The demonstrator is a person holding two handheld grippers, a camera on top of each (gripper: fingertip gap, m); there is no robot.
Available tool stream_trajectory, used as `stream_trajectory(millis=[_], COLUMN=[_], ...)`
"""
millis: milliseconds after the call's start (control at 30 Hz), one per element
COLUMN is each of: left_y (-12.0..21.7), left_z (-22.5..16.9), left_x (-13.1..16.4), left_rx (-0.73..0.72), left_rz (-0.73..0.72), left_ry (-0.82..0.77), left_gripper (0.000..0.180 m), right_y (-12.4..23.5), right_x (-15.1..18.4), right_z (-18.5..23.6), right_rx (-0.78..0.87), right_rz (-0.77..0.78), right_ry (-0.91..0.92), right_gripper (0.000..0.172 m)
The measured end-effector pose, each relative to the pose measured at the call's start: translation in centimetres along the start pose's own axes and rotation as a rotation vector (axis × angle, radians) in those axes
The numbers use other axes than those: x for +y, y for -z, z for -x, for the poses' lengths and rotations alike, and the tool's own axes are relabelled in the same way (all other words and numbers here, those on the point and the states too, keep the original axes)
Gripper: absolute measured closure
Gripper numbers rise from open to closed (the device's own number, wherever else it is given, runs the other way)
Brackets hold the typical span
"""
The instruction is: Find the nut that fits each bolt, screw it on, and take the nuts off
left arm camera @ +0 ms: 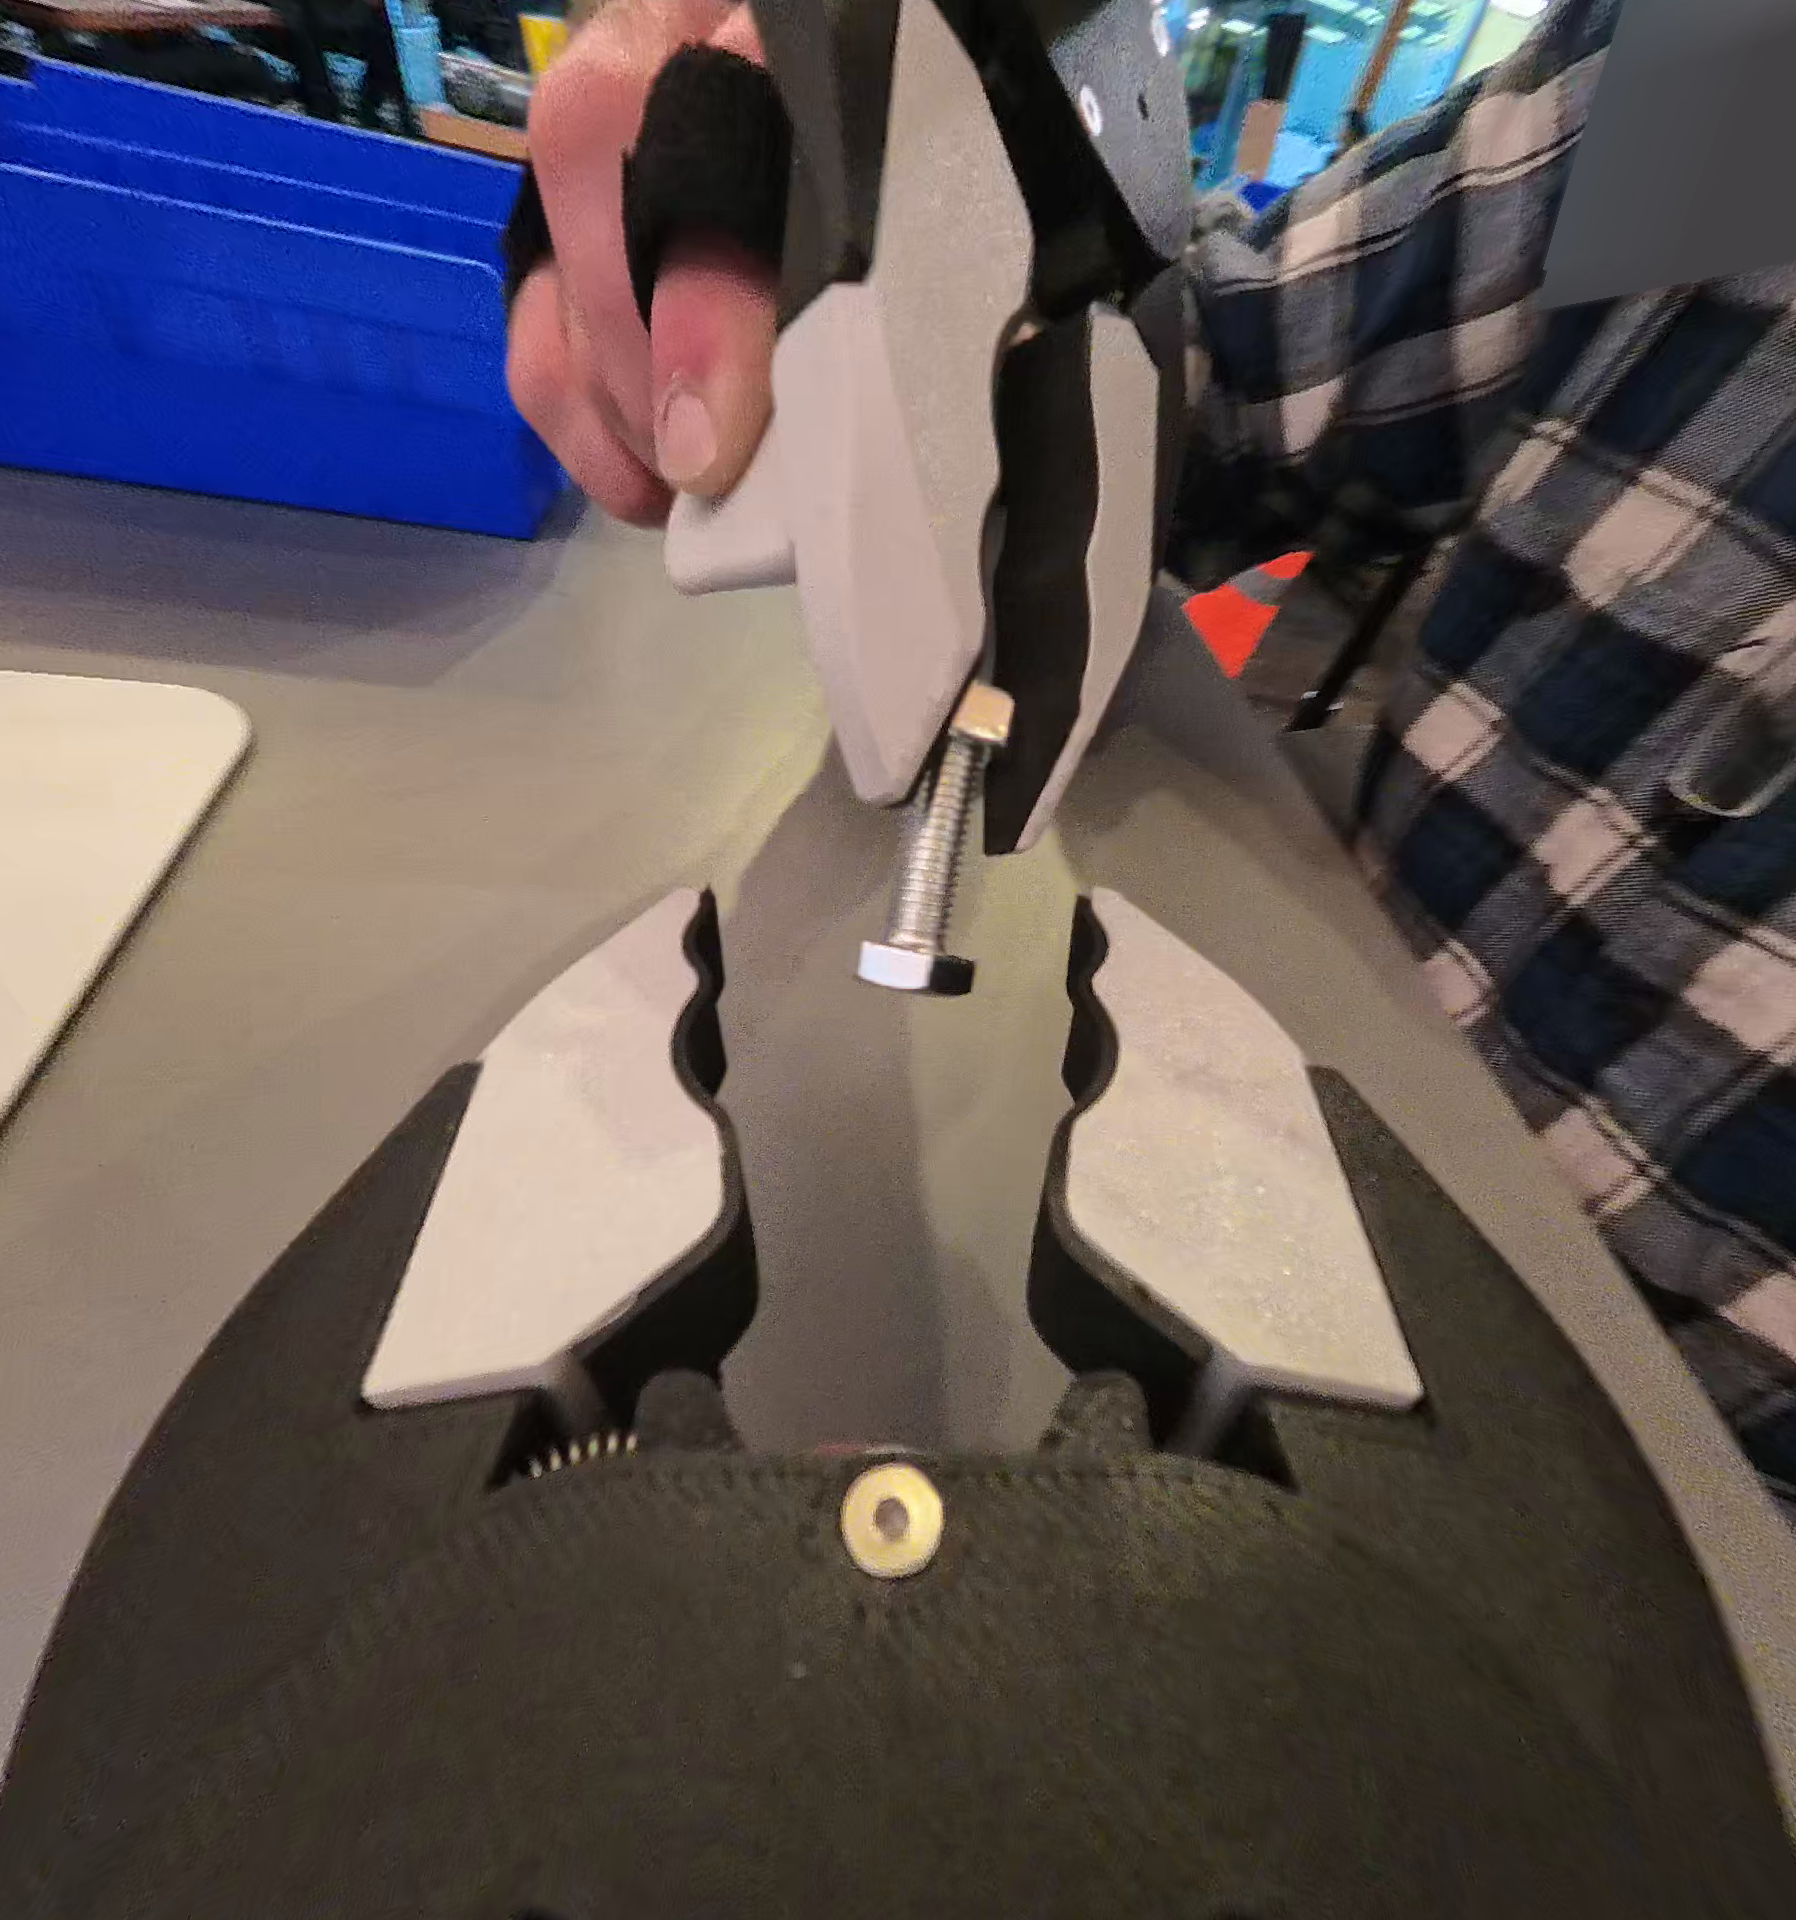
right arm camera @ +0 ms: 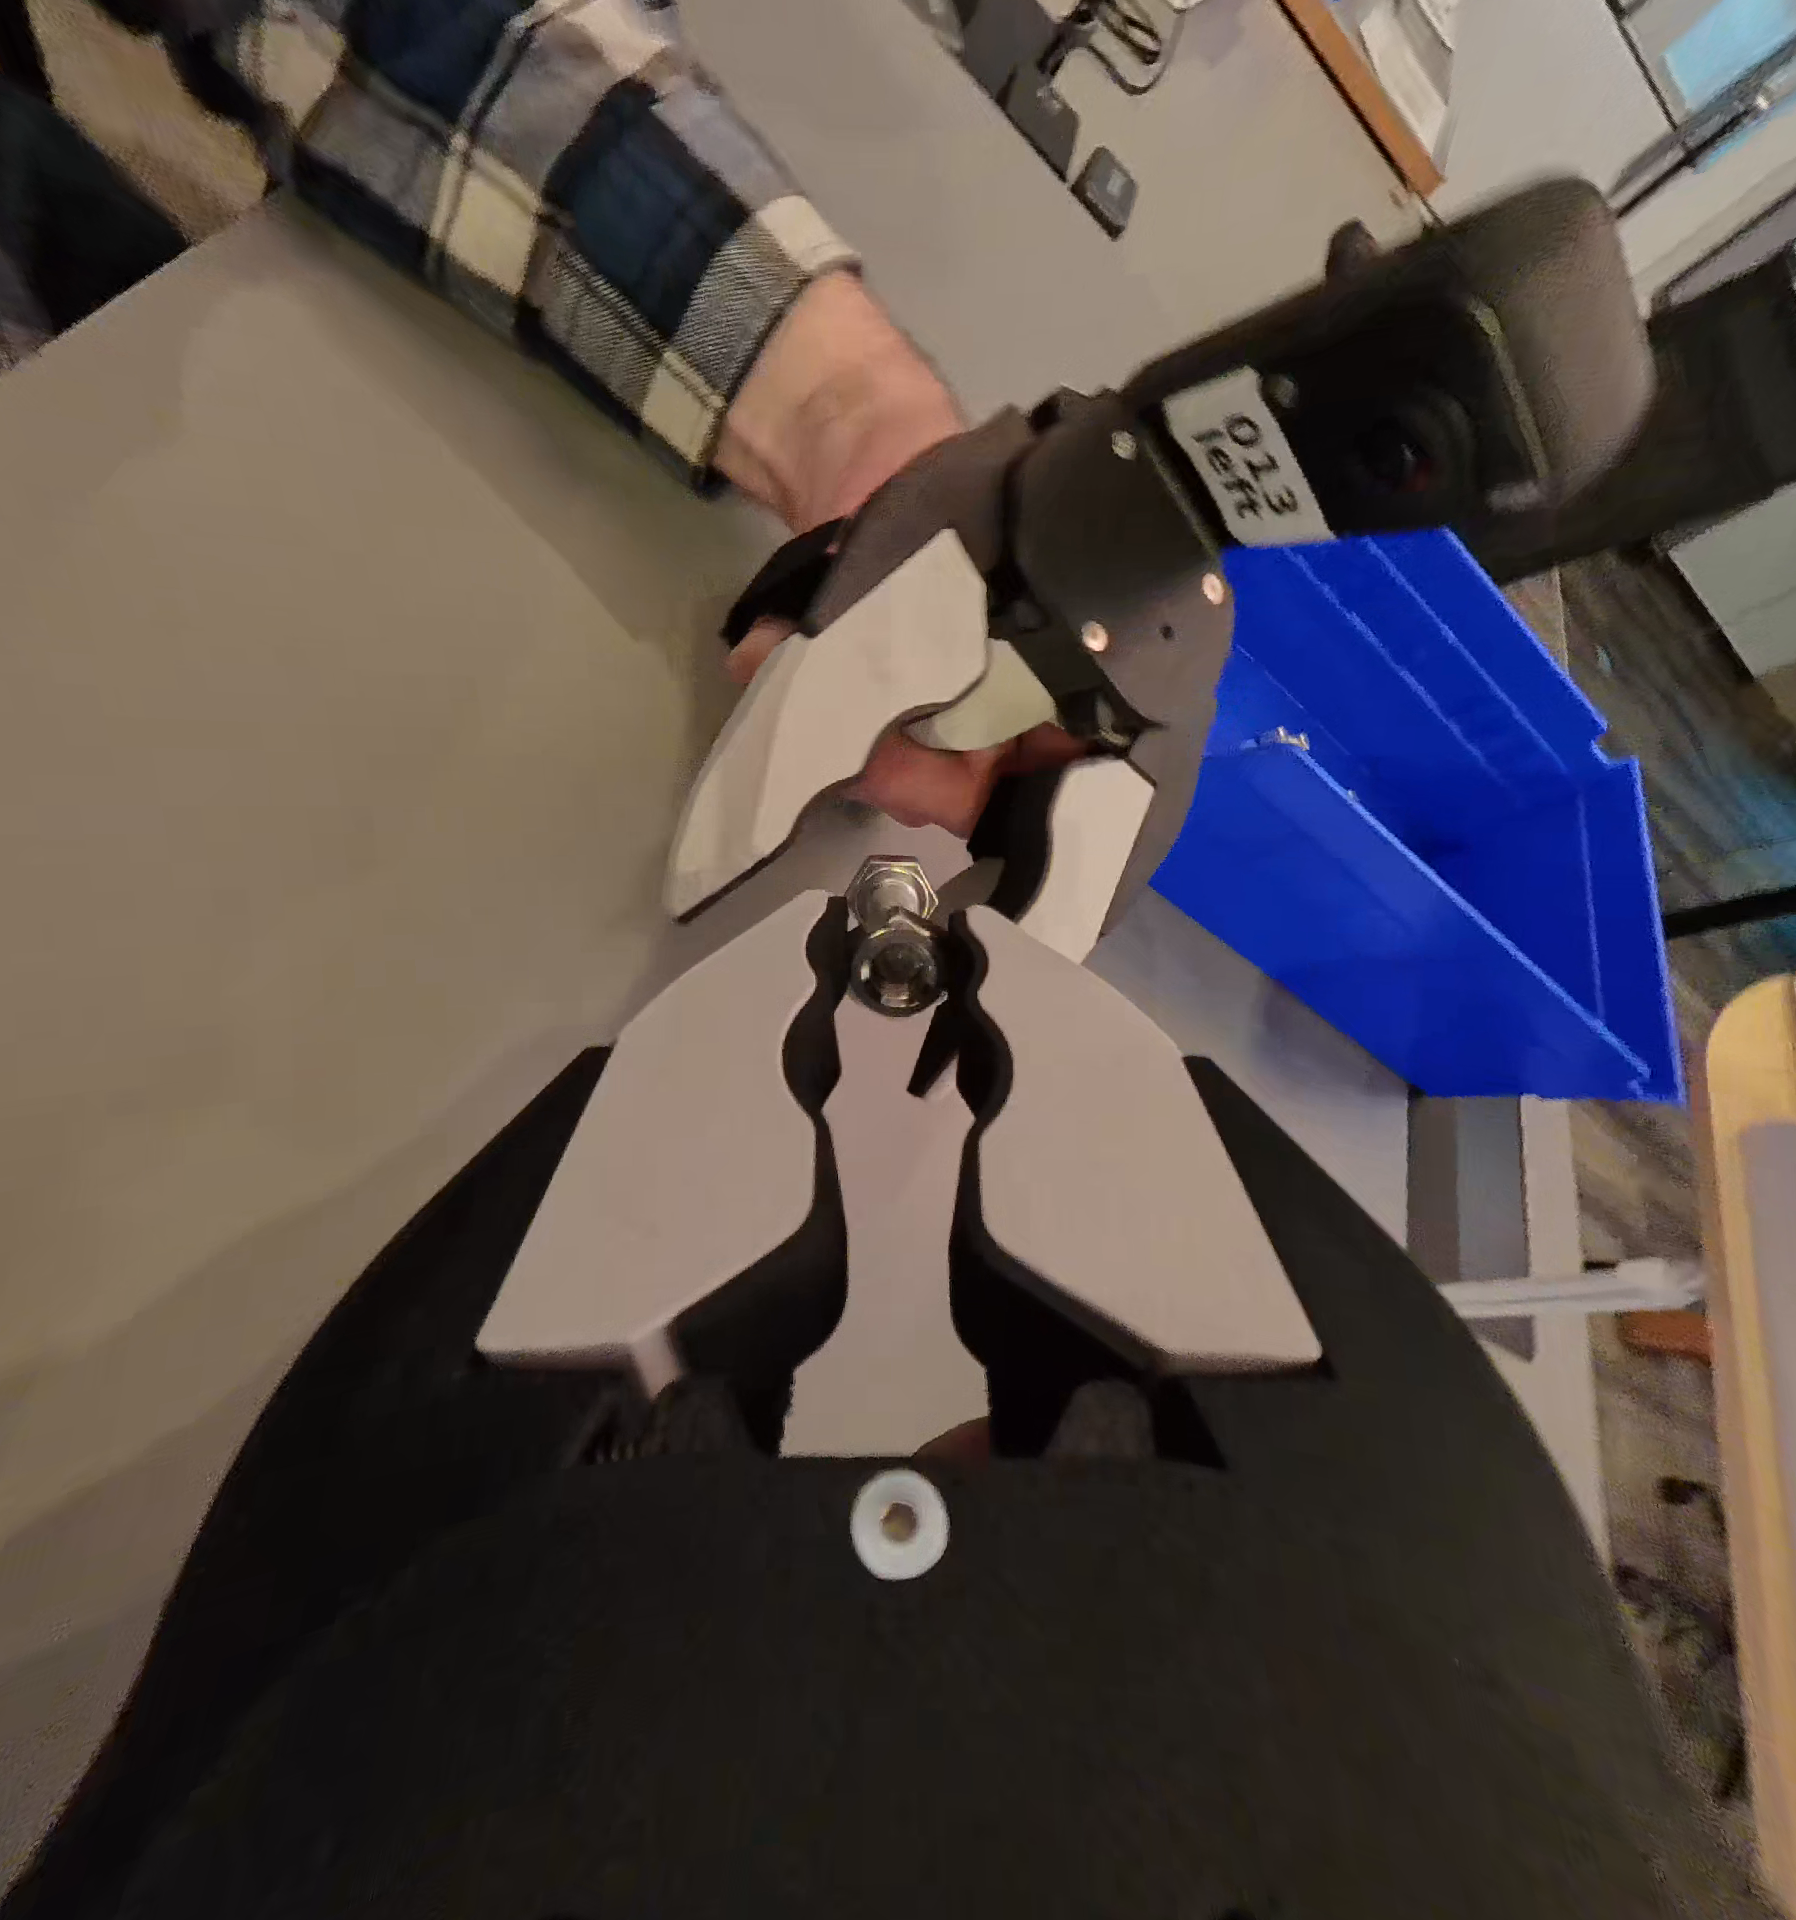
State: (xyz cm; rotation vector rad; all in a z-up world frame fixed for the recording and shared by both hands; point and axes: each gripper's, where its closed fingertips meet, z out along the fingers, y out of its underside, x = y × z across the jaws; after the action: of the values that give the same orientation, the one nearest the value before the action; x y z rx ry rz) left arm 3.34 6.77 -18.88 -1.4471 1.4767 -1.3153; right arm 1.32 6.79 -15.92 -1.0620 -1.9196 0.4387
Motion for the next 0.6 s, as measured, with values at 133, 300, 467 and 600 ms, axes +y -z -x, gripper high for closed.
stream_trajectory(millis=[133, 300, 467, 600], left_y=[0.6, 1.8, 2.3, 2.2], left_z=[3.1, 5.8, 7.2, 7.4], left_x=[-0.5, -0.5, -0.4, 0.0], left_rx=[-0.272, -0.596, -0.770, -0.790], left_rz=[0.019, 0.138, 0.241, 0.287], left_ry=[-0.129, -0.377, -0.510, -0.549], left_gripper=[0.119, 0.123, 0.129, 0.137], right_y=[0.1, 0.0, -0.2, -0.5], right_x=[1.0, 3.2, 4.9, 5.4], right_z=[-1.6, -3.0, -3.4, -3.4], right_rx=[0.053, 0.083, 0.070, 0.058], right_rz=[-0.041, -0.125, -0.207, -0.245], right_ry=[-0.191, -0.533, -0.781, -0.888], right_gripper=[0.153, 0.153, 0.153, 0.153])
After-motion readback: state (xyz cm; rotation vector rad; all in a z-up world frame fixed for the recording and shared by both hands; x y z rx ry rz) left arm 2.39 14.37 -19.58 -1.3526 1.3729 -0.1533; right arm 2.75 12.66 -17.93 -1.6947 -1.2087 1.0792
